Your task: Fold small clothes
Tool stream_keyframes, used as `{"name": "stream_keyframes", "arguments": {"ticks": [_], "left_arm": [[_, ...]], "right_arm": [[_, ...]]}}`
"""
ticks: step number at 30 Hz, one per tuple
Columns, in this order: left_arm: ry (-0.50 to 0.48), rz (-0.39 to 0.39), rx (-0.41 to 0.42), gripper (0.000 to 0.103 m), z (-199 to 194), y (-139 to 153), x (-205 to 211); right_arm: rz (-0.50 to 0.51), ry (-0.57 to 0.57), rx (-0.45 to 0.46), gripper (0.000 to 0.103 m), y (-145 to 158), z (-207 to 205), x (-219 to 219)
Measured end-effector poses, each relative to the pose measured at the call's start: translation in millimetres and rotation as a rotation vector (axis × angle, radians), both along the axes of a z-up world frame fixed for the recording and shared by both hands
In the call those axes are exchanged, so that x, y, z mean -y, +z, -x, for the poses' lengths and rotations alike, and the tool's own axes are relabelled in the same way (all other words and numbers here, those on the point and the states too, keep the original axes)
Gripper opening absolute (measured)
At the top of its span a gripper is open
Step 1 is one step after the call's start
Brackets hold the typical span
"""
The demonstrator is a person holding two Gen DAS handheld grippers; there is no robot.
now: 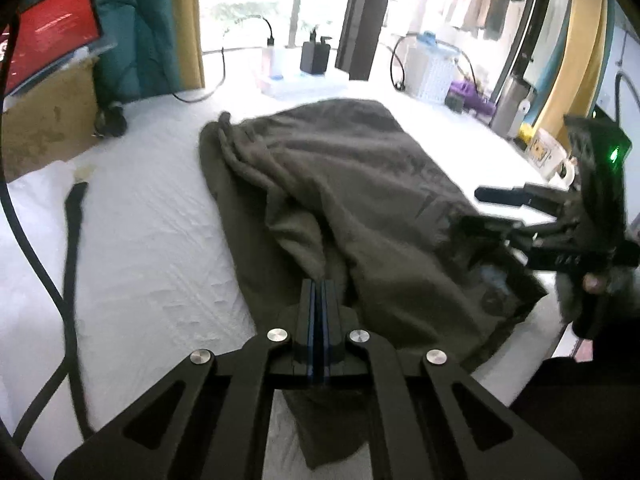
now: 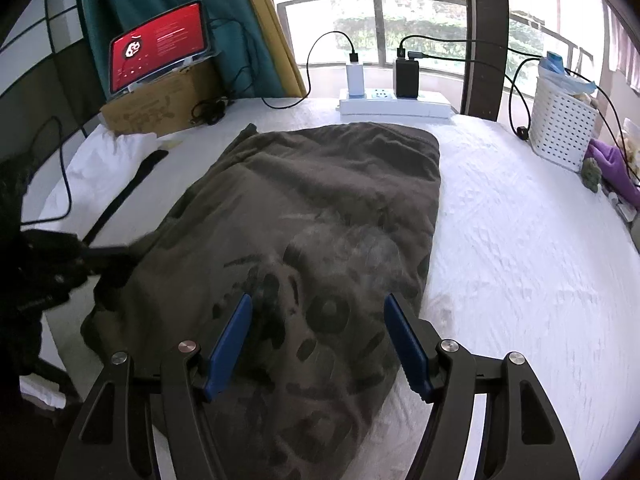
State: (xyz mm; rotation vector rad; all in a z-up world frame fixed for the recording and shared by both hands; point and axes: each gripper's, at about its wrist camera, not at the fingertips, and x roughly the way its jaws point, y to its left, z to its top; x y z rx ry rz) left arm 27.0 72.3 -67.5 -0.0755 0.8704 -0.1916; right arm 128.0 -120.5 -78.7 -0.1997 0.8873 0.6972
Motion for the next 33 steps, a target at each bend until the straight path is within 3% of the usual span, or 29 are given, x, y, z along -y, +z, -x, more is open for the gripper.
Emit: {"name": "stream_keyframes", "arguments": {"ticks": [11,16,18,19,20,22,27,29,33], "left_arm": [[0.058,0.002,-0.045,0.001,19.2,-6.5,-7.5],[0.077,-0.001,0.0,0.004,25.2,12.3,-5.4],[0.062,0.016,0.018,0.019,26.7,16.8,-2.0],[0.051,0.031,0.021,0.036,25.4,17.6,1.7],[0.039,0.049,0.022,0.043,23.5,17.0,6.6],[0.003,0.08,0.006,0.043,18.1,12.4,16.8],[-0.032,0.068,-0.069,0.041,9.9,-13.3,36.3],[-0.041,0.025,-0.052,0.006,15.5,-15.4,40.6],[-0.022,0.022,-0.027,0.001,26.6,-7.7,30.4]], "right_arm": [[-0.009,0.044,-0.002,0.071,-4.2,24.4,-0.8],[-0.022,0.025,0.013,0.071,-0.2,28.1,8.3],[-0.026,0.016,0.02,0.071,1.9,30.0,12.0],[-0.029,0.011,0.024,0.071,2.9,31.1,14.6],[-0.028,0.007,0.025,0.071,3.3,31.7,16.4],[-0.028,0.0,0.028,0.071,3.5,33.4,19.5],[-0.034,-0.027,0.032,0.071,3.9,37.5,32.8],[-0.034,-0.038,0.03,0.071,2.3,37.8,37.7],[-0.032,-0.047,0.019,0.071,-2.7,37.6,43.4]]}}
